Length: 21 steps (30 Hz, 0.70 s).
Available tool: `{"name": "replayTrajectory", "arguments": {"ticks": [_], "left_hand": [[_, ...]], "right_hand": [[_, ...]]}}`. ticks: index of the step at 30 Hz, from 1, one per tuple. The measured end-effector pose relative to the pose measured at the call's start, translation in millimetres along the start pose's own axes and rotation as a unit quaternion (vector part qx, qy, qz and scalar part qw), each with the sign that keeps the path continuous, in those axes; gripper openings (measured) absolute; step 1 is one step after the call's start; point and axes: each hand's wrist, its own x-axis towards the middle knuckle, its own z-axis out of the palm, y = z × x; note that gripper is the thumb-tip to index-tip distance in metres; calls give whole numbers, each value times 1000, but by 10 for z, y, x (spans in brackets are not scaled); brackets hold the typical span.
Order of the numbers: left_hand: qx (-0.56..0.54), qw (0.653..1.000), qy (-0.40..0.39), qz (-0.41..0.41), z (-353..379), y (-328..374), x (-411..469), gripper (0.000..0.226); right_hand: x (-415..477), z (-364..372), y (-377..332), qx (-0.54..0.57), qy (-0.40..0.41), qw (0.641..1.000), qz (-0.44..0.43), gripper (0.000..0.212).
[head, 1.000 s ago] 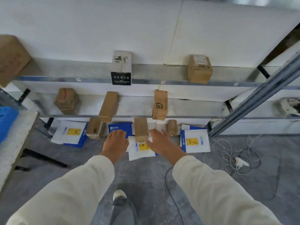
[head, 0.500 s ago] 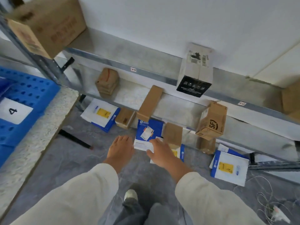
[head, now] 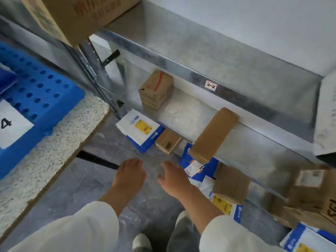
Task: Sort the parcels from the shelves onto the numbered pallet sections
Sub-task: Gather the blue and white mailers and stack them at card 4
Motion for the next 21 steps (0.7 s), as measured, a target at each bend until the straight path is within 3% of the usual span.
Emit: {"name": "replayTrajectory", "arguments": {"ticks": [7, 12, 15, 21], "left_hand": [[-13, 999, 43, 16, 1084, -451, 1124, 18], [41, 998, 15, 35, 2082, -890, 1884, 29], [9, 1000, -10, -15, 2606, -1147, 2414, 34], [18, 997, 47, -56, 3202, -1521, 3468, 30]], "right_hand": [[1437, 943, 439, -40, -25, 999, -2, 50], [2330, 1503, 769, 4, -32, 999, -16, 41], [2902, 1690, 969, -8, -3, 999, -33, 38], [4057, 2017, 885, -77, 79, 985, -129, 41]]}}
